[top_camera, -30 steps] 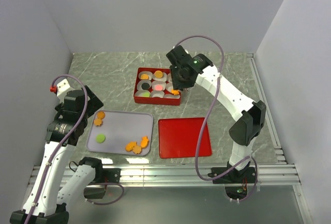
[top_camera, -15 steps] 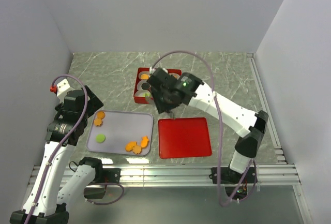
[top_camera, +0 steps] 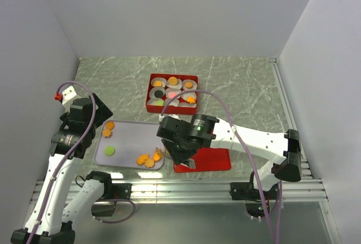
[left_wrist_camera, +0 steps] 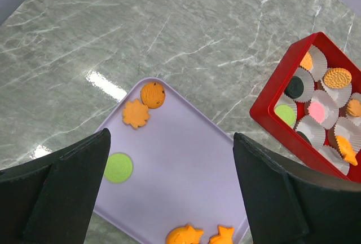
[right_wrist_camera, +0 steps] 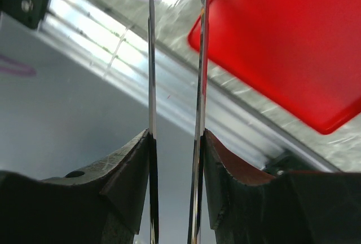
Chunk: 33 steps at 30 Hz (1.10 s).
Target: Pack the cookies
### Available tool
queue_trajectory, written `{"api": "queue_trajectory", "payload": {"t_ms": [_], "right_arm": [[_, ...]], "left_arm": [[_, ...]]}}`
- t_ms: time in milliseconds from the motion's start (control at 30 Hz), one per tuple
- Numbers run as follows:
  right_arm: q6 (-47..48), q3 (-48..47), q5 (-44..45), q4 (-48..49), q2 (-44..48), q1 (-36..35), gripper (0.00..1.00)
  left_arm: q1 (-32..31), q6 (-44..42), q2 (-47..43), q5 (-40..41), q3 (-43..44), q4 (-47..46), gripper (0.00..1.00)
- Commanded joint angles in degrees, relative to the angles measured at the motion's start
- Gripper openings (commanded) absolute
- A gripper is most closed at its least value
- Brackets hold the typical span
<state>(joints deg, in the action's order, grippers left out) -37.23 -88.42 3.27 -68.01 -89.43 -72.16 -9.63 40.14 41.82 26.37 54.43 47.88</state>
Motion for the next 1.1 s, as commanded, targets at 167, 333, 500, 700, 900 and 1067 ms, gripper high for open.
{"api": "queue_trajectory", "payload": {"t_ms": [167,333,500,700,900,1067], "right_arm": [[-2.1,-1.9,-0.9,2.5,-1.1,-2.1,0.47],[-1.3,-3.9,0.0,1.7,-4.3,-2.2,0.47],[-0.2,-6.3,0.6,0.9,-7.2,-2.2,0.48],[0.6,-9.0,1.0,-1.2,-9.7,-2.1,0.49],[0.5,-9.8,0.6,-1.9,-10.9,-2.2,0.5],[0.2,-10.5,2.1,-4.0,-10.9,-2.3,0.5]], "left_arm": [[0.0,0.6,-1.0,0.7,0.2,-0.6,0.97],[0.0,0.7,-1.6,1.0,0.2,-0.7,0.97],[0.0,0.8,-2.2,1.1,0.1,-0.7,0.98],[0.0,0.9,-2.4,1.2,0.1,-0.6,0.98],[0.3,0.8,-2.6,1.1,0.0,-0.9,0.98],[0.4,0.7,-2.7,1.0,0.0,-0.9,0.98]]}}
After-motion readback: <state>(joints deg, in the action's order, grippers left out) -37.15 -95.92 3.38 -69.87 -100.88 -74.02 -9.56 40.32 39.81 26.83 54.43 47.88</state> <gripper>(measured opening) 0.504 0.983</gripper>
